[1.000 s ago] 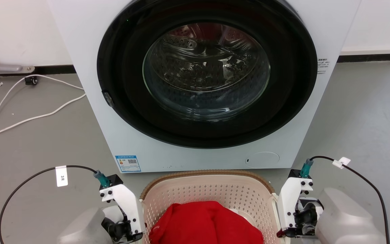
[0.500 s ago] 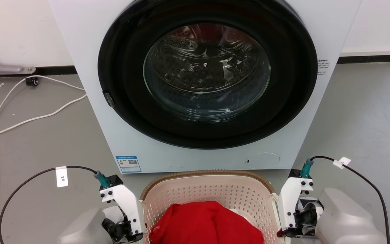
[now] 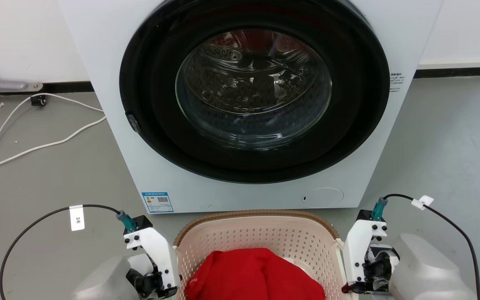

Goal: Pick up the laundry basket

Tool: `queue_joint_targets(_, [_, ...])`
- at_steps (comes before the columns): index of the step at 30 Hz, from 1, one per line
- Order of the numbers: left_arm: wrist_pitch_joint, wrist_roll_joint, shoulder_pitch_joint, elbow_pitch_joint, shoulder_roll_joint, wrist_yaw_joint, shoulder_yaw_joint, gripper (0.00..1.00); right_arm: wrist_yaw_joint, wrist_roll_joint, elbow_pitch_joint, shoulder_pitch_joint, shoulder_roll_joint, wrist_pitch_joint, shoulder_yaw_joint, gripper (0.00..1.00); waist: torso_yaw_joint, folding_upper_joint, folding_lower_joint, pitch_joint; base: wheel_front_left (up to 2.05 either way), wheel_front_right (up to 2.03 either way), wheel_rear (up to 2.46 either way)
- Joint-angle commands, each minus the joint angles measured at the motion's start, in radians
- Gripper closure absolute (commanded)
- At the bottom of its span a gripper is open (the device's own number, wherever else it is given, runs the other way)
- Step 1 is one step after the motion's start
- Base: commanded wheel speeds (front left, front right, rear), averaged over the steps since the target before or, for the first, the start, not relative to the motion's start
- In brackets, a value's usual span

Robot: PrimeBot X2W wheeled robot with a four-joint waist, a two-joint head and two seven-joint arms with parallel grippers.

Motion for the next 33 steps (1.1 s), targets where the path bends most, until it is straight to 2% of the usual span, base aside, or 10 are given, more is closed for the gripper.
queue_joint_targets(1, [-0.005, -0.017, 0.009, -0.021, -0.032, -0.014, 0.004, 1.00, 0.012, 0.001, -0.011, 0.013, 0.031, -0.002, -0.006, 1.00, 0.000, 0.0000, 0.0000, 0.000, 0.00, 0.00, 0.00])
queue_joint_targets(33, [-0.012, -0.029, 0.012, -0.024, -0.032, -0.014, -0.008, 1.00, 0.012, -0.028, -0.010, 0.021, 0.031, -0.004, -0.045, 1.00, 0.000, 0.0000, 0.0000, 0.000, 0.00, 0.00, 0.00])
